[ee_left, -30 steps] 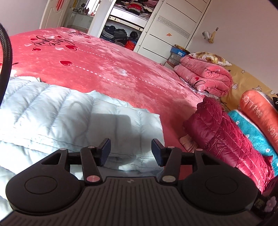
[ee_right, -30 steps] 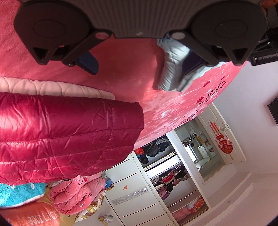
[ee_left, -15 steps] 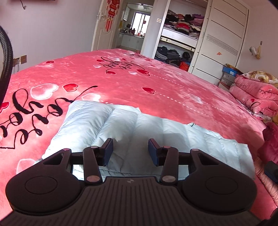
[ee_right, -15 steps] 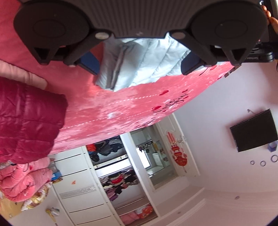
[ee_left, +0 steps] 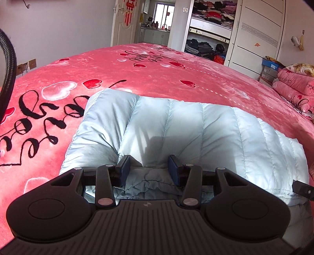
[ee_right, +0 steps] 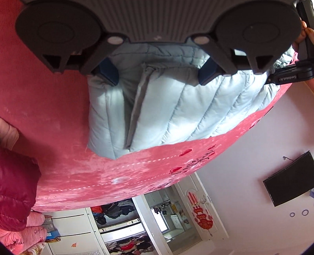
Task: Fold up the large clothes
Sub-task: 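Pat the folded jacket flat with both grippers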
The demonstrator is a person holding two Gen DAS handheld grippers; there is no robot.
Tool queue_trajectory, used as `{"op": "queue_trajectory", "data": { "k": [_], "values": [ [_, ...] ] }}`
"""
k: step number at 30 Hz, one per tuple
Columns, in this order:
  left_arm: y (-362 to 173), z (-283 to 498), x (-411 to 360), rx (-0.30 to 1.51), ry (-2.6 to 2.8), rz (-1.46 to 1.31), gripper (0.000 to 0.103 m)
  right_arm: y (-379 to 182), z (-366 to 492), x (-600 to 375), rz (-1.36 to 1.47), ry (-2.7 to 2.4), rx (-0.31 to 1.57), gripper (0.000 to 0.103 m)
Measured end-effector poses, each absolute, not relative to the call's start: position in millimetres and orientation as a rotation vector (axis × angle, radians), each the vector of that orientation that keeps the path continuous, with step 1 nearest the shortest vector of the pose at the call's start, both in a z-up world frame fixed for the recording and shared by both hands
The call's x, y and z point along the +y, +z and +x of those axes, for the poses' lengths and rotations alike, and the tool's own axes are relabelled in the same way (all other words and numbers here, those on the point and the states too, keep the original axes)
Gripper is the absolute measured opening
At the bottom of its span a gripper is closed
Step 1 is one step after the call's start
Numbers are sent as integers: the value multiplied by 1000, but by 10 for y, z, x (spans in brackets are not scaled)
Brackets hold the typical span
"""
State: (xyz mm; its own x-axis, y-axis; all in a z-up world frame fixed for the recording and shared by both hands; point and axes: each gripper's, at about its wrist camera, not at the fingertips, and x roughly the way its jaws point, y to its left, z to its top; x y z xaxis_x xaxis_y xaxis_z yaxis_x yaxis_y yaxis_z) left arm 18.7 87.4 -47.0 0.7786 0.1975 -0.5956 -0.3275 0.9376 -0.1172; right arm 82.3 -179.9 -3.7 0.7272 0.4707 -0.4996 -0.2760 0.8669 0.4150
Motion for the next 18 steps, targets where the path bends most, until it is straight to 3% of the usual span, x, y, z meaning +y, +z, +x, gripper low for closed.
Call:
{"op": "queue_trajectory", "data": {
  "k": [10, 13, 18],
  "values": [
    [-219, 6, 820, 594, 255, -242, 56, 43, 731, -1793, 291, 393, 660, 90],
    [-36, -224, 811, 572, 241, -260, 60, 206, 634, -1943, 385, 414, 650, 97],
    [160, -675, 876, 567, 234, -295, 63, 420, 318, -2195, 425, 401, 625, 100]
  ]
}}
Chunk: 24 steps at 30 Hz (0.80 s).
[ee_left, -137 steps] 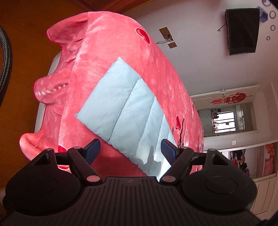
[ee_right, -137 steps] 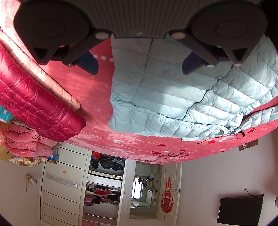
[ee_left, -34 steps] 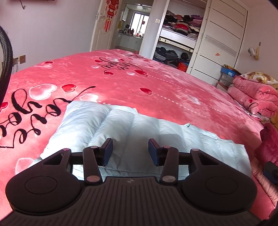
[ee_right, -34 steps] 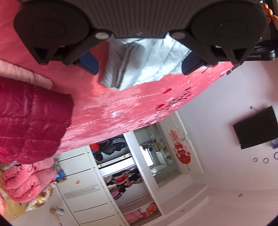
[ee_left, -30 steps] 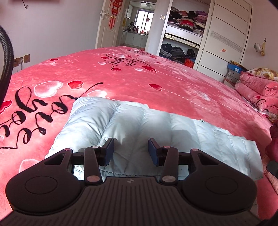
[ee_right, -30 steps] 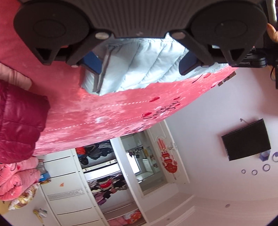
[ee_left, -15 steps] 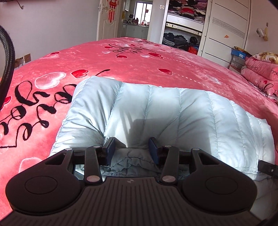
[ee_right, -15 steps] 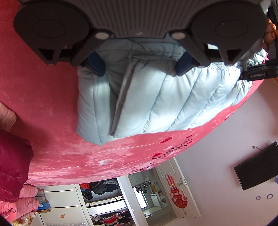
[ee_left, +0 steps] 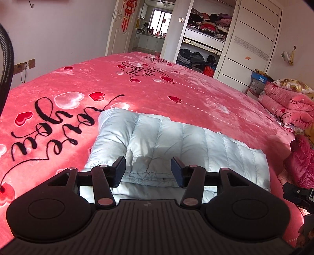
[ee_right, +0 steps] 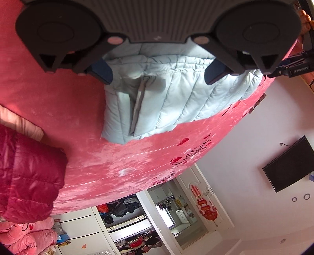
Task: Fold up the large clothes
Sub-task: 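Pat the folded jacket flat with both grippers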
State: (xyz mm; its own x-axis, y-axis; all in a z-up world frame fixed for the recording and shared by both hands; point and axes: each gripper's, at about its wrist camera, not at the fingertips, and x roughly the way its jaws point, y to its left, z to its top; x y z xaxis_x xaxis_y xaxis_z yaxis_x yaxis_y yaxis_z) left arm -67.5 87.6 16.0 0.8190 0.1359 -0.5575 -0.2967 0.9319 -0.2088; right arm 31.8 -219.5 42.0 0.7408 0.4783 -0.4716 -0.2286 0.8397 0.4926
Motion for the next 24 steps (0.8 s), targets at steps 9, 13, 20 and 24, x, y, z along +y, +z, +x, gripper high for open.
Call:
{"op": "queue_trajectory", "data": {
  "k": [9, 13, 20, 24],
  "values": [
    [314, -1392, 975, 594, 232, -270, 78, 585, -272, -2433, 391, 336, 647, 100],
    [325, -1626, 994, 611, 220, -287, 81, 604, -577, -2426, 351, 341, 685, 100],
    [279, -1887, 1036, 657, 197, -323, 90, 584, -1087, -2480, 349, 345, 758, 100],
    [209, -1957, 1089, 683, 202, -330, 90, 582, -1335, -2505, 355, 357, 794, 100]
  ]
}}
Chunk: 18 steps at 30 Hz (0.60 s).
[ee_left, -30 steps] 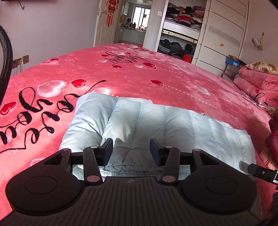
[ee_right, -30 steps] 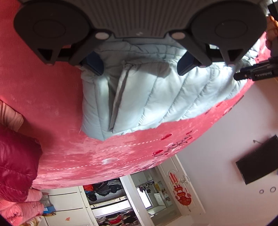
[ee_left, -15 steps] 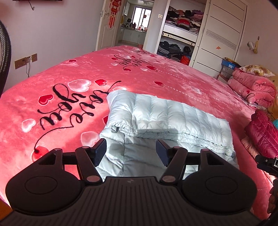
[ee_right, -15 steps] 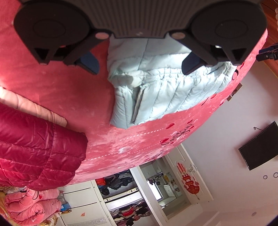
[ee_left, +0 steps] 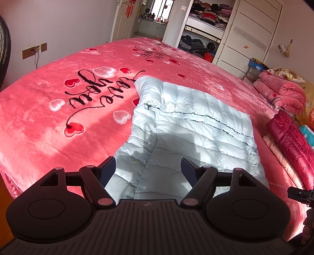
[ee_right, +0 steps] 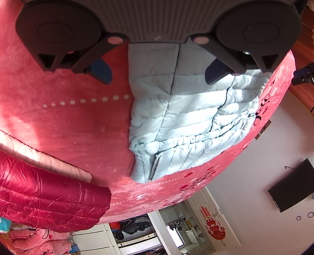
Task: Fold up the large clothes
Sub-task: 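Pat the folded jacket flat with both grippers, then grasp the jacket strip's hem end with both grippers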
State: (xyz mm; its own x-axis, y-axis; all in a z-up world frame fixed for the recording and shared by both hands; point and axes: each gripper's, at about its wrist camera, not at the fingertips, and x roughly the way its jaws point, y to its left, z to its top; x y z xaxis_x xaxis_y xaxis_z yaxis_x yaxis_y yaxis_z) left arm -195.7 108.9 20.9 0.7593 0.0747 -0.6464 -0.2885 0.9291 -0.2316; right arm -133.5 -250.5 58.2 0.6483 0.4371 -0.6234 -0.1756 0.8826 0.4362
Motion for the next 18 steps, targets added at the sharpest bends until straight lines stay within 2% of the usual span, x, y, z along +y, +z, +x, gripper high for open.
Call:
{"op": "queue_trajectory", "data": {
  "k": [11, 16, 18],
  "values": [
    [-77, -1965, 1217, 758, 224, -394, 91, 392, -1638, -2620, 443, 372, 913, 100],
    [-205, -1876, 1263, 823, 190, -423, 95, 321, -1656, -2636, 496, 400, 928, 94],
    [-287, -1836, 1287, 854, 189, -436, 95, 278, -1636, -2596, 495, 418, 945, 89]
  ]
}}
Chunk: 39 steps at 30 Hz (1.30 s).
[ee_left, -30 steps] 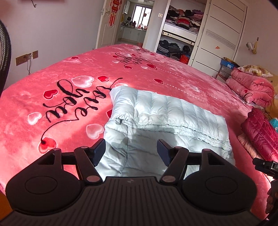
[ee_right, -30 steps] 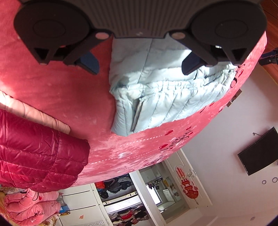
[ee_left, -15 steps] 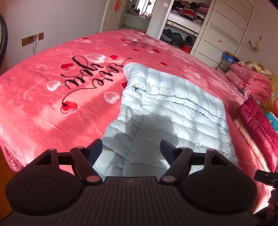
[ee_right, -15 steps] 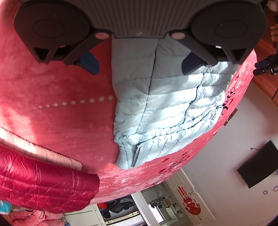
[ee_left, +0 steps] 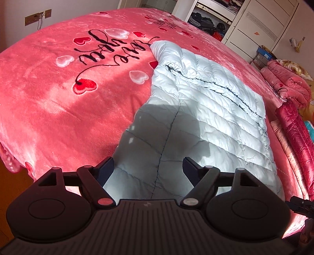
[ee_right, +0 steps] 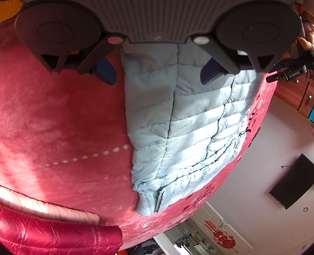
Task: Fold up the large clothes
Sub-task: 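Grasp the jacket strip's hem end with both grippers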
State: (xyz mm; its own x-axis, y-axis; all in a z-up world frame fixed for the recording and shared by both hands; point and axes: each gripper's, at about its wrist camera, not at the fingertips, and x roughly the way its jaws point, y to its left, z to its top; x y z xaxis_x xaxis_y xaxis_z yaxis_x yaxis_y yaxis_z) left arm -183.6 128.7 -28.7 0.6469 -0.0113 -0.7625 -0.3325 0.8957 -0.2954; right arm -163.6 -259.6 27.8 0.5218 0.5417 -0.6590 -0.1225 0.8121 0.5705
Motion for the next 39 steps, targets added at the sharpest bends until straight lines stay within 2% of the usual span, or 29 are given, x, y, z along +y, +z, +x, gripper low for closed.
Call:
{"op": "queue_trajectory", "data": {
  "k": [3, 9, 11, 17, 19, 21, 23, 26, 28, 31, 32, 33, 34, 35, 38, 39],
  "values": [
    [-382, -1806, 1333, 880, 182, -473, 95, 202, -1609, -2520, 495, 449, 973, 83],
    [-451, -1757, 1371, 903, 193, -527, 96, 117, -1588, -2331, 438, 524, 1005, 79],
    [-453, -1735, 1355, 903, 204, -522, 98, 111, -1586, -2308, 452, 557, 1005, 74],
    [-402, -1714, 1326, 879, 248, -456, 100, 109, -1567, -2268, 433, 578, 998, 69],
    [-417, -1690, 1340, 894, 252, -441, 102, 93, -1561, -2267, 433, 574, 1001, 70],
    [-461, -1651, 1358, 928, 242, -427, 102, 78, -1548, -2277, 456, 585, 1002, 77],
    [-477, -1632, 1342, 943, 226, -411, 103, 59, -1536, -2290, 489, 590, 1004, 81],
    [-490, -1605, 1299, 974, 184, -394, 103, 50, -1516, -2292, 510, 585, 1011, 81],
    [-494, -1605, 1242, 988, 149, -376, 103, 57, -1511, -2275, 500, 585, 1009, 78],
    [-492, -1611, 1130, 1000, 116, -354, 103, 58, -1506, -2257, 491, 586, 1008, 68],
    [-488, -1615, 1098, 1001, 106, -349, 101, 53, -1502, -2262, 499, 587, 1008, 61],
    [-477, -1620, 1055, 1001, 89, -350, 93, 44, -1497, -2271, 510, 588, 1009, 53],
    [-476, -1610, 1010, 1003, 73, -356, 89, 35, -1492, -2275, 520, 588, 1012, 50],
    [-470, -1607, 970, 1003, 58, -361, 80, 19, -1483, -2274, 532, 591, 1018, 47],
    [-451, -1602, 848, 1002, 12, -359, 65, -5, -1467, -2272, 561, 600, 1022, 48],
    [-446, -1596, 803, 1000, 0, -352, 58, -15, -1459, -2269, 566, 602, 1024, 52]
  ]
}}
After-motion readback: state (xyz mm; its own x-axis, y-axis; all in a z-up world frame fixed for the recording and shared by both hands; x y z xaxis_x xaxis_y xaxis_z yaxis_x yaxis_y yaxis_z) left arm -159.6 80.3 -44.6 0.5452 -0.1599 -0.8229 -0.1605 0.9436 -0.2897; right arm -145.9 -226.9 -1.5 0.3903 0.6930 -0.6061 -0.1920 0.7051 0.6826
